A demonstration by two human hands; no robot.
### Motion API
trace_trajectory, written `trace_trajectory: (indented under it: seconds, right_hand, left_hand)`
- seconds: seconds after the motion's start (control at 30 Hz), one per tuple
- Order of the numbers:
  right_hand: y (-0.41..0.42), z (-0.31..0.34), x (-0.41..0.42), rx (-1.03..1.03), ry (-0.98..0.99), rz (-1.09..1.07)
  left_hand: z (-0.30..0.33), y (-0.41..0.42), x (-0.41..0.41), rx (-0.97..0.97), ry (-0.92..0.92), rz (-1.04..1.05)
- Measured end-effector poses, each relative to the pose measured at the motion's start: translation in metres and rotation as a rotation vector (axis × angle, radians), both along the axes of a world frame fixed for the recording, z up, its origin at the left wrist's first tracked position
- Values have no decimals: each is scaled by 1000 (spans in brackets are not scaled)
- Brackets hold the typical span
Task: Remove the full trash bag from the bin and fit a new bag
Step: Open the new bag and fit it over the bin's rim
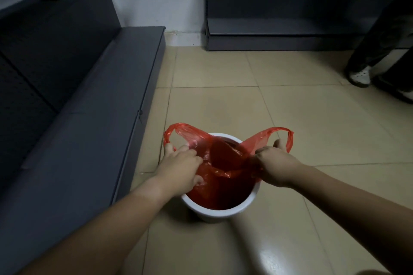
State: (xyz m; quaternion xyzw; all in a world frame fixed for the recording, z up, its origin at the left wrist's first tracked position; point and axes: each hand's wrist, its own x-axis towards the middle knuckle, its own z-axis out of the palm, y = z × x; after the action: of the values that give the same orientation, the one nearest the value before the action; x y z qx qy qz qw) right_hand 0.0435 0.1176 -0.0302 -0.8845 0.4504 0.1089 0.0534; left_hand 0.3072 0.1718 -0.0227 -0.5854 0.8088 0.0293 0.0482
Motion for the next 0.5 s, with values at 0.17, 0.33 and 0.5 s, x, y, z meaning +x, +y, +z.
trace_trajectory:
  seconds: [0.17, 0.33, 0.5]
  right_hand:
    - [7, 2, -19, 81, -234, 19]
    - [32, -10, -37, 222, -407, 60]
    - [49, -26, -38, 295, -414, 129]
  left_hand:
    - [-8, 8, 29, -12, 182, -60]
    - [-27, 37, 66, -80, 291, -272]
    - [-43, 57, 72, -54, 306, -381]
